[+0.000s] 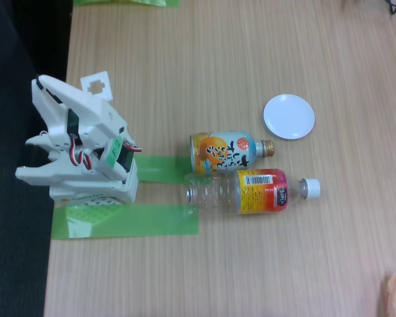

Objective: Pick up the plastic bottle and stand it up on the white place

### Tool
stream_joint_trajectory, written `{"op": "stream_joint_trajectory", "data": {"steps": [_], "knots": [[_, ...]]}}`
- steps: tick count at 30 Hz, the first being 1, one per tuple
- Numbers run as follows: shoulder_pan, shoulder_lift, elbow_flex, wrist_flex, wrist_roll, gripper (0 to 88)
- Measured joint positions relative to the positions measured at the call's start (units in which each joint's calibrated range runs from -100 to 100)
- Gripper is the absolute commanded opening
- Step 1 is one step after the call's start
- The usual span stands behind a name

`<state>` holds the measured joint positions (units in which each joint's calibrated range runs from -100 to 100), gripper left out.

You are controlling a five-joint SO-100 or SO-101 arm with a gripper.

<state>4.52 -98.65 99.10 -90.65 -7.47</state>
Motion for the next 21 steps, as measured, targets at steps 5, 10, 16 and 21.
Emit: {"op": "stream_joint_trajectory", "data": {"steps": [5, 10, 16, 21], "knots": [[0.0, 0.0, -0.72, 0.59, 0.0, 1.2], [0.0, 0.0, -9.13, 11.47, 0.0, 1.4], [0.0, 0.0, -24.85, 33.73, 0.0, 1.5], [0.0, 0.0, -37.32, 55.4, 0.0, 1.6]]}}
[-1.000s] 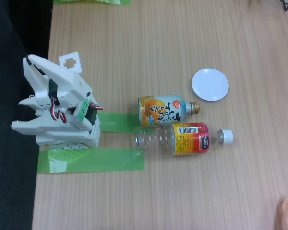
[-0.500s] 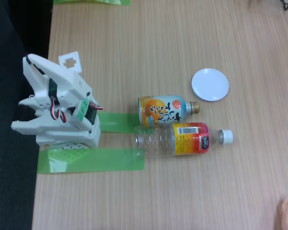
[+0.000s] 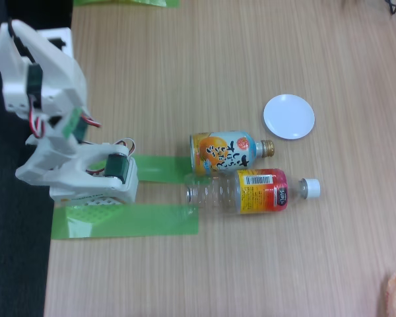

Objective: Pick up the plastic bottle and stand it up on the white place

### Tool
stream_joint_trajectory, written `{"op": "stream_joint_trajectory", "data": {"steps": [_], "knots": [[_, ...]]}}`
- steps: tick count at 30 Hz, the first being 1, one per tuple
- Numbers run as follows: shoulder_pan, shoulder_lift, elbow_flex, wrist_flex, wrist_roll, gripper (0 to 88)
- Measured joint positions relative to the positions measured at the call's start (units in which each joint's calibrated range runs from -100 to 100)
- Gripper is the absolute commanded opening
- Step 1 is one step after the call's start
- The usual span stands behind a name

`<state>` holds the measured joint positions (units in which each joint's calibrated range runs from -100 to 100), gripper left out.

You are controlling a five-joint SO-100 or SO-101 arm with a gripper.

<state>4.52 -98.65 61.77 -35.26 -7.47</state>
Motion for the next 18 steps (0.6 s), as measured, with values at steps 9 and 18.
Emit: {"op": "stream_joint_trajectory", "data": {"steps": [9, 18], "knots": [[0.0, 0.0, -4.43, 31.95, 0.0, 1.5], [0.0, -0.08, -3.25, 34.66, 0.0, 1.6]]}}
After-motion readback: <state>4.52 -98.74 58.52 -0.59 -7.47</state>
